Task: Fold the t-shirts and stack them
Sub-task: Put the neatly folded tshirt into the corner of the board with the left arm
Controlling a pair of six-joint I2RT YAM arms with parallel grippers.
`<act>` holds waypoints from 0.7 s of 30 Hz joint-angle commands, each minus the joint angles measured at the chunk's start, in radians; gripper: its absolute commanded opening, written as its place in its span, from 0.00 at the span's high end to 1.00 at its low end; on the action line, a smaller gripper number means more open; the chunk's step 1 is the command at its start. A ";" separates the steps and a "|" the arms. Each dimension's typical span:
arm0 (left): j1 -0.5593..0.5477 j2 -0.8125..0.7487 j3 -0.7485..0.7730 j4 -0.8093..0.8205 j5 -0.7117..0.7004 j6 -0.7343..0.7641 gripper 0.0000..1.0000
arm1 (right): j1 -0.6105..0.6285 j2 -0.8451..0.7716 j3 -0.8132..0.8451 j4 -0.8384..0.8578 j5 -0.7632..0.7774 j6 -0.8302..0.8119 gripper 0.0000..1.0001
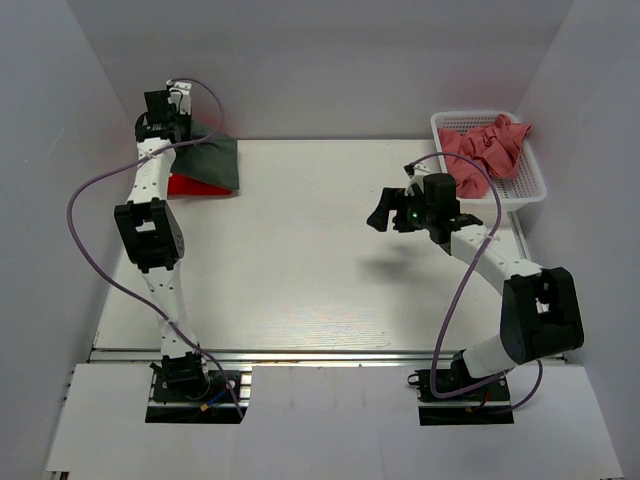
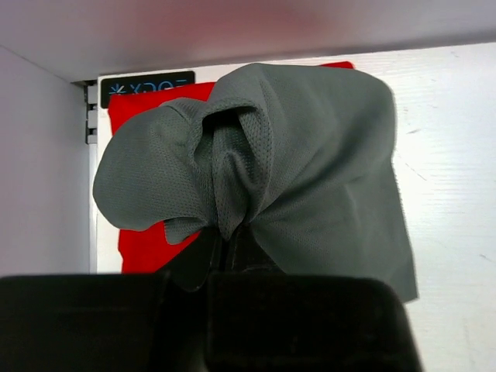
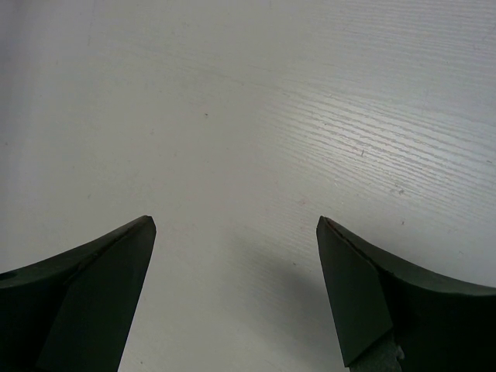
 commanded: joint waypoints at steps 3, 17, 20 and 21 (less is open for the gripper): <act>0.041 0.017 0.000 0.073 0.001 0.022 1.00 | -0.001 0.027 0.061 0.007 -0.026 -0.017 0.10; 0.109 0.021 0.037 0.061 -0.108 -0.204 0.00 | -0.003 0.061 0.100 -0.036 -0.034 -0.029 0.10; 0.109 -0.025 -0.033 0.102 -0.061 -0.225 0.00 | -0.004 0.049 0.074 -0.026 -0.029 -0.026 0.10; 0.109 -0.052 -0.062 0.111 -0.049 -0.225 0.00 | 0.000 0.034 0.071 -0.026 -0.029 -0.023 0.10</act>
